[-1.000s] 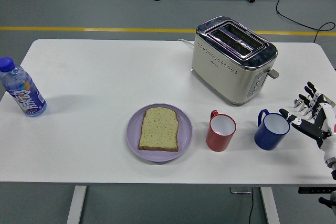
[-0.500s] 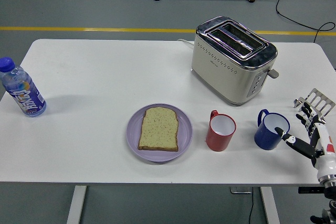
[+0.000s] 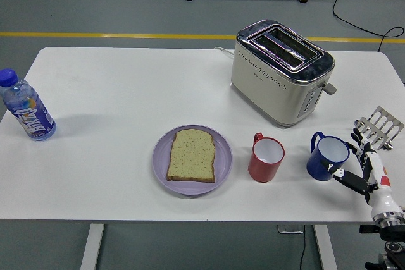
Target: Pick up the cup,pour liquid into bread,place the cup on the desk
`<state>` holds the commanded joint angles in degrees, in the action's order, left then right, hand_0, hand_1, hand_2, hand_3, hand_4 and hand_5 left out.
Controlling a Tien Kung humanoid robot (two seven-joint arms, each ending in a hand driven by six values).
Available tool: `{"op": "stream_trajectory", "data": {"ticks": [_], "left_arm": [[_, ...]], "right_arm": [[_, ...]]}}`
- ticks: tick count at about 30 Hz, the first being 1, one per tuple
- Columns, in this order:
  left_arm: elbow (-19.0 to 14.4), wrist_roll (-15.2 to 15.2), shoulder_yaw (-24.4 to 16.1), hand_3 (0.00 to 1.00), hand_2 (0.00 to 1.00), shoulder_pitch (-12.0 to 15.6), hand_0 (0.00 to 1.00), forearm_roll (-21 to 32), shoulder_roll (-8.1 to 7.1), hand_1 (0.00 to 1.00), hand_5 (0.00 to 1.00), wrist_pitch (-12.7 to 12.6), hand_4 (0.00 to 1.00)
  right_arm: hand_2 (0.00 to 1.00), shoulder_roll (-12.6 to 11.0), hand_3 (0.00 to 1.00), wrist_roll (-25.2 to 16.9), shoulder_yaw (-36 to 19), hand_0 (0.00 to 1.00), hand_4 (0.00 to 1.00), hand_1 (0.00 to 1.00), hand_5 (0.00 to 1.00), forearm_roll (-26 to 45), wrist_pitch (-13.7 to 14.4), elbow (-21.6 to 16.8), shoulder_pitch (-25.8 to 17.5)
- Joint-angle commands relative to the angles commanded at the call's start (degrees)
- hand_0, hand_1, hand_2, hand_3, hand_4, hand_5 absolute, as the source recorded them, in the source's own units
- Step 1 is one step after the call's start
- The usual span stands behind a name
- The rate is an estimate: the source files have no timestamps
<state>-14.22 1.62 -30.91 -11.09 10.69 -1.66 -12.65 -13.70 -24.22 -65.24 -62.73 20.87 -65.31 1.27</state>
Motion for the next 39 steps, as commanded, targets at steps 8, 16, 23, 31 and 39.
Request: {"op": "stream_trajectory", "data": {"ticks": [8,16,23,31,39], "left_arm": [[0.0,-0.3,0.9,0.611,0.773,-0.3,0.69,1.5,-0.13,0.756,0.998,0.0,0.396],[0.0,-0.6,1.6,0.611,0.773,-0.3,0.69,2.6,-0.11,0.756,0.998,0.1,0.396],[0.0,-0.7,1.7,0.611,0.773,-0.3,0.69,2.8,0.01,0.756,0.998,0.1,0.396],[0.0,-0.9,2.0,0.611,0.773,-0.4,0.69,3.5,-0.08,0.756,0.998,0.2,0.396],[0.0,-0.8,1.8,0.611,0.773,-0.5,0.69,3.3,-0.12,0.756,0.998,0.2,0.396]], "right_arm": [[0.958,-0.7,0.998,-0.4,3.7,0.995,0.998,0.846,0.143,0.9,2.3,2.4,2.9],[0.948,-1.0,0.998,-0.5,6.1,0.989,0.998,0.833,0.126,3.4,2.6,4.0,4.8],[0.942,-1.4,0.998,-1.4,8.8,0.975,0.998,0.818,0.109,5.0,3.4,5.5,6.9],[0.929,-1.8,0.987,-2.1,10.7,0.96,0.998,0.806,0.107,6.9,4.5,6.0,7.9],[0.91,-2.0,0.973,-2.5,13.0,0.945,0.998,0.79,0.087,10.1,4.8,7.0,9.1]]}}
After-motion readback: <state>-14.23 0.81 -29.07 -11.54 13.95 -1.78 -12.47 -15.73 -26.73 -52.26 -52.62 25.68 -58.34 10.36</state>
